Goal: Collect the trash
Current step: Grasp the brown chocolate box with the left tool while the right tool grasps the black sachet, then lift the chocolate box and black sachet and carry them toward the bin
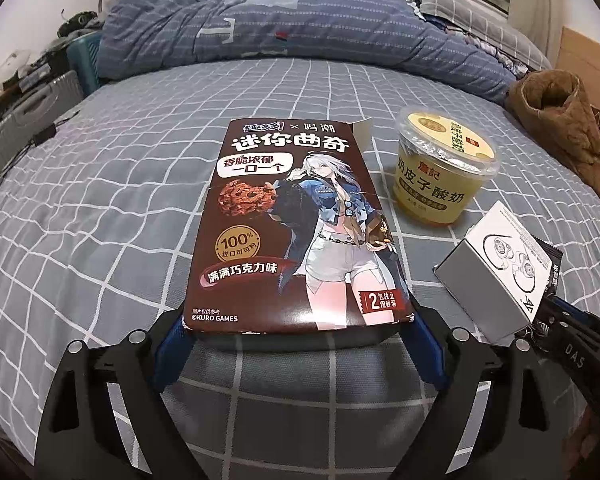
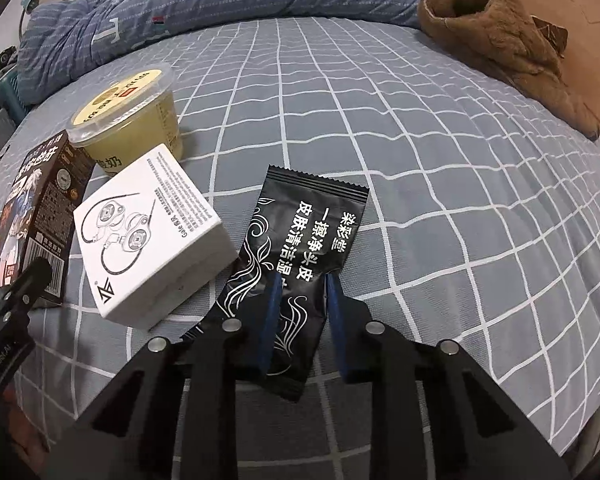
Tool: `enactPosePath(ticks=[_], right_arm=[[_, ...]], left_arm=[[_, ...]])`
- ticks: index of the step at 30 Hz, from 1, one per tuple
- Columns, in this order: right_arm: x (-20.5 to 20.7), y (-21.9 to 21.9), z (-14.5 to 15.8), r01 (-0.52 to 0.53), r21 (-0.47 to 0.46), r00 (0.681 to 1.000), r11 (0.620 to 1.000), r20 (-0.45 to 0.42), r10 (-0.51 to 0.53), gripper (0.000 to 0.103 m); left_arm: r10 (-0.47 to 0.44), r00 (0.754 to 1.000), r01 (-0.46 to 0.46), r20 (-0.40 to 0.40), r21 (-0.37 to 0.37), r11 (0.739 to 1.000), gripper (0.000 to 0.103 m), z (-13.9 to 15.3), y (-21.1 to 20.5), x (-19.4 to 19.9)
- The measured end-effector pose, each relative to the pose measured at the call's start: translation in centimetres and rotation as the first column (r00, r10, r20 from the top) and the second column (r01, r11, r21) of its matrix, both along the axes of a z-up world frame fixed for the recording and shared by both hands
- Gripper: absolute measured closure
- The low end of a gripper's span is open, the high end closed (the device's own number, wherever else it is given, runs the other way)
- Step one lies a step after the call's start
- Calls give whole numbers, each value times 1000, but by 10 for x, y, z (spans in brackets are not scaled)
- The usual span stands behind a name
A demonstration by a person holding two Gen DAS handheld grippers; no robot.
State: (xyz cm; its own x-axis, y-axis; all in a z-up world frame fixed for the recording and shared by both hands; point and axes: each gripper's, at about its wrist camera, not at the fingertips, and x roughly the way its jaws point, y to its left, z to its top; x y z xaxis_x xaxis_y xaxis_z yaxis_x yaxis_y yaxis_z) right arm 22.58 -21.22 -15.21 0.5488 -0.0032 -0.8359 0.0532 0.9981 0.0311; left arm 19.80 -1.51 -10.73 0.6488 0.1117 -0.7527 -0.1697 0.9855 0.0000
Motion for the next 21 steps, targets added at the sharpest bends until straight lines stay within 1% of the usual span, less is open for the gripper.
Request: enactPosePath(ticks=[1,2,3,4,7,9,12,14,16,17,19,20,21], right_arm=[[-1,0,2,6,4,1000,1000,2,-6,78],[-1,1,3,6,8,1000,1000,3,-6,68],[-2,3,4,-10,23,1000,1000,7,10,55],[-2,6,4,-20,28,1000,999,10,19,48],[-3,16,2,-30,-4,999,1000,10,30,39],[-2,20,0,-31,-23,999,999,6,31,37],[-1,21,-4,-29,-23,1000,999,1,29,37],[-1,20,-6,-33,-17,999,999,-5,33,39],[0,20,-8,-35,-15,999,999,-8,35,45],[0,20,-8,-37,-16,999,999,-10,37,46],[0,20,-9,-38,-18,999,999,-10,37,53],[0,20,-9,-38,-18,999,999,-11,38,54],[0,20,-8,-40,-18,999,999,-11,40,60]], left_arm=[[3,1000,-3,3,1,1000,16,0,0,0],[7,1000,-7,7,1,1000,15,0,0,-1],[10,1000,-10,10,1,1000,15,1,1,-1],[10,1000,-10,12,1,1000,15,1,1,-1],[9,1000,-9,17,4,1000,15,1,0,-3],[6,1000,-6,19,4,1000,15,2,0,-5],[1,1000,-1,23,5,1000,15,4,1,-7],[-2,1000,2,27,5,1000,15,5,1,-9],[-2,1000,2,29,5,1000,15,7,3,-10],[-2,1000,2,29,4,1000,15,7,3,-10],[0,1000,0,30,4,1000,15,7,4,-11],[0,1000,-1,30,3,1000,15,7,4,-11],[0,1000,0,31,3,1000,15,7,4,-11]])
